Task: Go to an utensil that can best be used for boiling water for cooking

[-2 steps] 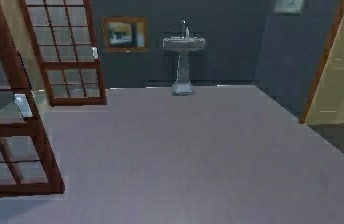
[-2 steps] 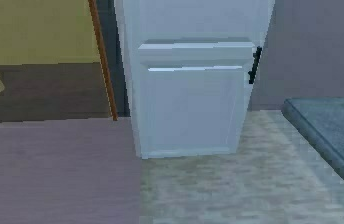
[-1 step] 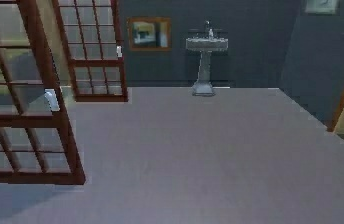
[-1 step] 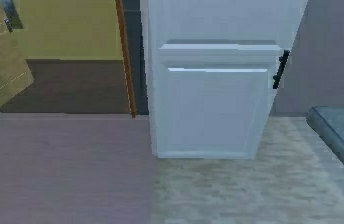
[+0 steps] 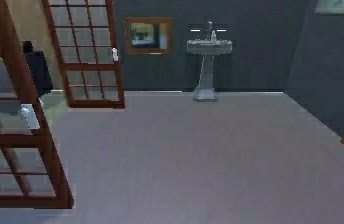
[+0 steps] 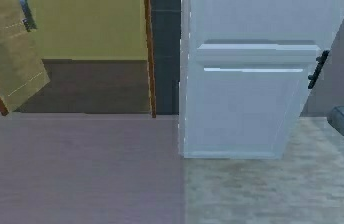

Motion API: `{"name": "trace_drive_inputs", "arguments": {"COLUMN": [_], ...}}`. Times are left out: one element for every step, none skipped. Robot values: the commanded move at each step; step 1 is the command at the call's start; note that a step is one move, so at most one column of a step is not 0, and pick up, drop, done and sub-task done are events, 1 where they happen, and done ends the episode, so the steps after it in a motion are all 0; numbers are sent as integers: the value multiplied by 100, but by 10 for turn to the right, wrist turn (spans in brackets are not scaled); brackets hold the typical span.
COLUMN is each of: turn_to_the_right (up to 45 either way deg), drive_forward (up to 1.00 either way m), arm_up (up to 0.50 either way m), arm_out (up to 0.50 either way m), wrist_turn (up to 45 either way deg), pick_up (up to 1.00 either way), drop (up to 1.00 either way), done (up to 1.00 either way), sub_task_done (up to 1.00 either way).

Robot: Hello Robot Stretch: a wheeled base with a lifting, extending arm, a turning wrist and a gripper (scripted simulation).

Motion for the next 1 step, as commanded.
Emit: {"name": "trace_drive_inputs", "arguments": {"turn_to_the_right": [-180], "drive_forward": [0], "arm_up": [0], "arm_out": [0], "wrist_turn": [0], "pick_up": [0], "drop": [0], "done": [0], "sub_task_done": [0]}}
